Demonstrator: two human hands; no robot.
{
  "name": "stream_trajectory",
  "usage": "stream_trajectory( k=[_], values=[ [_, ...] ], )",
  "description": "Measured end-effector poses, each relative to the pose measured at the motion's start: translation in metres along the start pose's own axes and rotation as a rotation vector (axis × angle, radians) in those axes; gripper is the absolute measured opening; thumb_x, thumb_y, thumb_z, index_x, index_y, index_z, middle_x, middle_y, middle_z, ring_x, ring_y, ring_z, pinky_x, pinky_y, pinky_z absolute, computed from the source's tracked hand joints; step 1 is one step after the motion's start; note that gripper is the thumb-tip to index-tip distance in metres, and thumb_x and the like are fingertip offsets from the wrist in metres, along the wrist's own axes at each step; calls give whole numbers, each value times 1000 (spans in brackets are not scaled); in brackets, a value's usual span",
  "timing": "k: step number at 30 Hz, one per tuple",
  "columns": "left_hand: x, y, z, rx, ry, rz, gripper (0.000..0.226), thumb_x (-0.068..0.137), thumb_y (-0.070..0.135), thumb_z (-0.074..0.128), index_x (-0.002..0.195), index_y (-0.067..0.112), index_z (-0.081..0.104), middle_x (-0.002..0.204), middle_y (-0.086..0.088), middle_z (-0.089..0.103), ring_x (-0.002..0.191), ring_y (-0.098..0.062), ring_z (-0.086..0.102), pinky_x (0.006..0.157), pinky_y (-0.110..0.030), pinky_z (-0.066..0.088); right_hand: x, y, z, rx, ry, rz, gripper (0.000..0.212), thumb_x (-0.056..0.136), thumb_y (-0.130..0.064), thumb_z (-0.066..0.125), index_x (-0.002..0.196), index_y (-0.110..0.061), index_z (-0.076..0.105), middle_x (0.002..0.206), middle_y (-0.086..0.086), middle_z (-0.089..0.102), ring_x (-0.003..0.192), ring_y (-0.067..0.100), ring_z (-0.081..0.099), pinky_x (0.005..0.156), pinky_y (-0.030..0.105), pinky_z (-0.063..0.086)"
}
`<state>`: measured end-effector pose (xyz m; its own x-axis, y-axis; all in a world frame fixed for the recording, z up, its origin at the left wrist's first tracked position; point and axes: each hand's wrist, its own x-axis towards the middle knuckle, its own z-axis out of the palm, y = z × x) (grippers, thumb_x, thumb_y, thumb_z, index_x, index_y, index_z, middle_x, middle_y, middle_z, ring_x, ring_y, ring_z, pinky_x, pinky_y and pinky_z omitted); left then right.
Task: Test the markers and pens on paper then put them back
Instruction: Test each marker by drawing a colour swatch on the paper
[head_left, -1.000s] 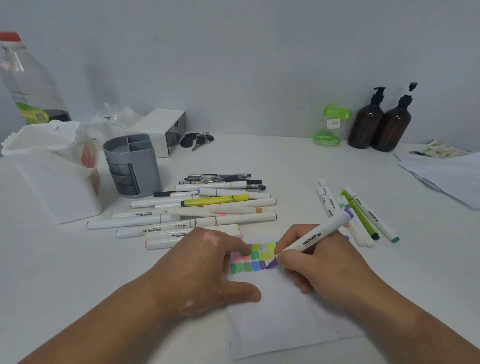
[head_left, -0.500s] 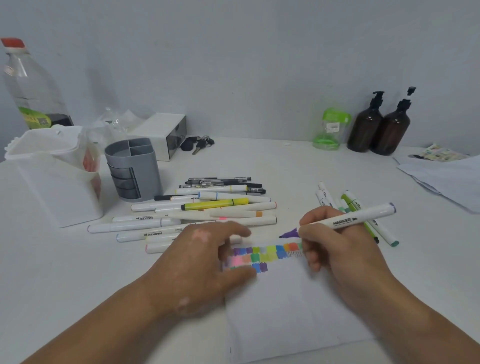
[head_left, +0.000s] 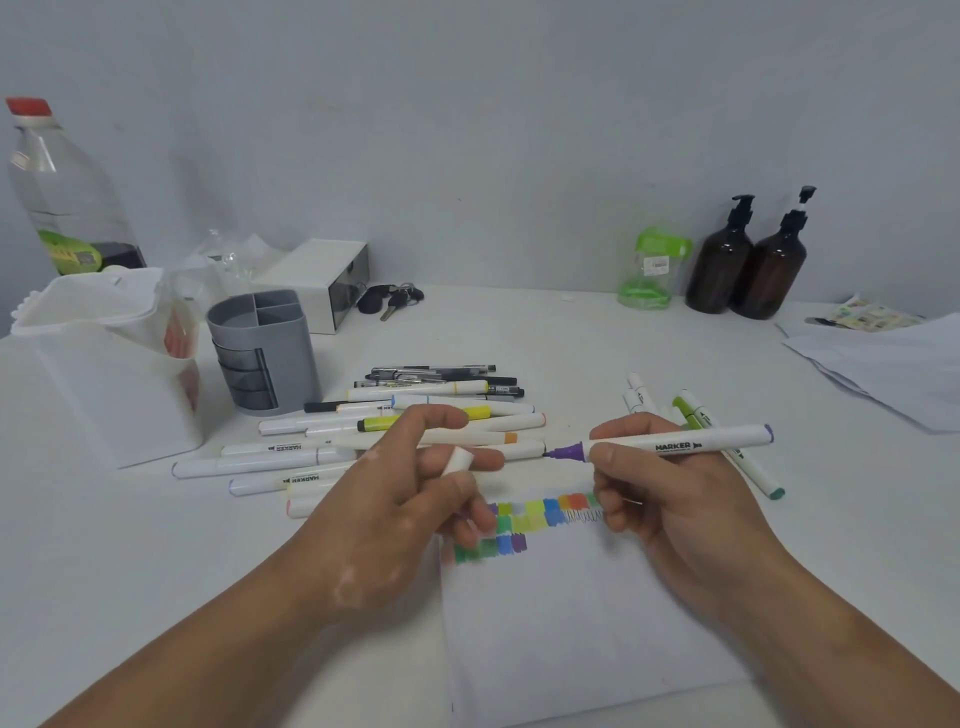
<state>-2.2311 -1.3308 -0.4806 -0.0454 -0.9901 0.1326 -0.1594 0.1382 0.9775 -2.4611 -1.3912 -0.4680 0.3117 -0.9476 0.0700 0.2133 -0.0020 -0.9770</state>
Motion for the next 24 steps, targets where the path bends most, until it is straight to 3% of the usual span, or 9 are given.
stream_trajectory(
  k=[3,5,7,12,19,22,24],
  values=[
    [1,1,3,-12,-17,-8,11,101,12,55,111,13,50,107,-4,76,78,-32,73,68,-37,58,-1,-1,1,20,-58,24,23,62,-6,86,79,-15,73,61,8,58,51,18,54,43,23,45],
    [0,5,3,7,-26,17,17,95,23,59,104,9,55,100,-6,77,71,-28,71,62,-33,56,-1,-1,2,13,-93,11,14,70,-5,79,76,-16,71,59,9,58,50,18,54,43,24,45],
    [0,8,5,72,-16,47,21,89,33,61,101,16,64,92,-3,77,64,-18,65,58,-30,55,-2,0,3,26,-108,-9,6,74,-9,73,75,-16,72,60,11,59,50,20,55,45,25,46],
    [0,5,7,168,36,55,19,85,41,61,98,33,71,81,5,75,56,-8,58,56,-25,54,-4,0,3,82,-160,7,13,77,-11,63,77,-14,76,67,17,67,54,22,60,48,27,50],
    [0,2,10,193,28,79,17,86,42,64,100,39,73,81,-1,73,58,-13,58,57,-31,56,-8,1,8,-32,-187,-14,7,77,-17,74,83,-17,78,73,18,72,58,21,64,50,26,51],
    [0,1,11,189,30,94,13,91,33,65,98,42,73,78,-2,72,56,-12,56,58,-30,55,-8,2,8,-99,-197,-22,25,71,-31,79,91,-16,79,78,15,74,63,20,65,55,25,52],
    [0,3,12,164,34,96,13,88,38,64,96,41,74,77,1,73,56,-12,56,58,-29,55,-8,3,8,-107,-190,-25,28,72,-34,79,94,-16,80,80,14,74,65,20,65,56,25,52]
  ],
)
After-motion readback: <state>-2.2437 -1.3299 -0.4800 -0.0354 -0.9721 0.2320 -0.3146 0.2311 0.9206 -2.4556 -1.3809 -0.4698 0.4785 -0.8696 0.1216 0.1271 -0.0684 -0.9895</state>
